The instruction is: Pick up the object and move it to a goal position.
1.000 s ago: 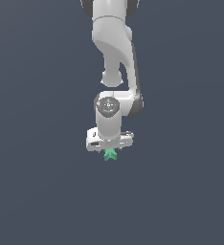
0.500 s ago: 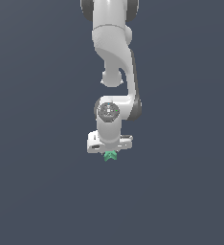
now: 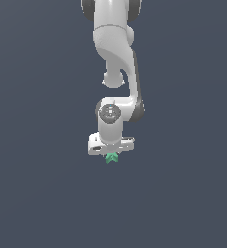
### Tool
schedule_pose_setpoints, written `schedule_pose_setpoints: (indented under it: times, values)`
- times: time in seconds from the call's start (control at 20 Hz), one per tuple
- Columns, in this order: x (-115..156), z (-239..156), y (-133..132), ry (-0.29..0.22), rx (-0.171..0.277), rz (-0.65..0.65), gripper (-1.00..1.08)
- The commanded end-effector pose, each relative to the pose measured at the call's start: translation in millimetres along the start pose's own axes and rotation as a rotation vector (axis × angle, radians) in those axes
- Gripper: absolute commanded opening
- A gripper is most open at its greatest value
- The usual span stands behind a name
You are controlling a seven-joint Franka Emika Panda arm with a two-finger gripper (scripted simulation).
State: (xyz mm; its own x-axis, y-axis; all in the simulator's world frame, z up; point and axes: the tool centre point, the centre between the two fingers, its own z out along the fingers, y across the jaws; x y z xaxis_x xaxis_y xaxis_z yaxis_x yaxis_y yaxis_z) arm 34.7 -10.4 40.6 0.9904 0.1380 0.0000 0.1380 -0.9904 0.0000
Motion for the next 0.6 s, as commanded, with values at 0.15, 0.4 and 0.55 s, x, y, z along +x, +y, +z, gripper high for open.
schedule_pose_setpoints:
  times: [0.15, 0.4, 0.55]
  values:
    - [-3.0, -6.6, -4.1, 0.000, 0.000, 0.000, -1.00]
    - [-10.8, -22.8, -13.8, 0.000, 0.000, 0.000, -1.00]
    - [-17.8, -37.3, -22.4, 0.000, 0.000, 0.000, -1.00]
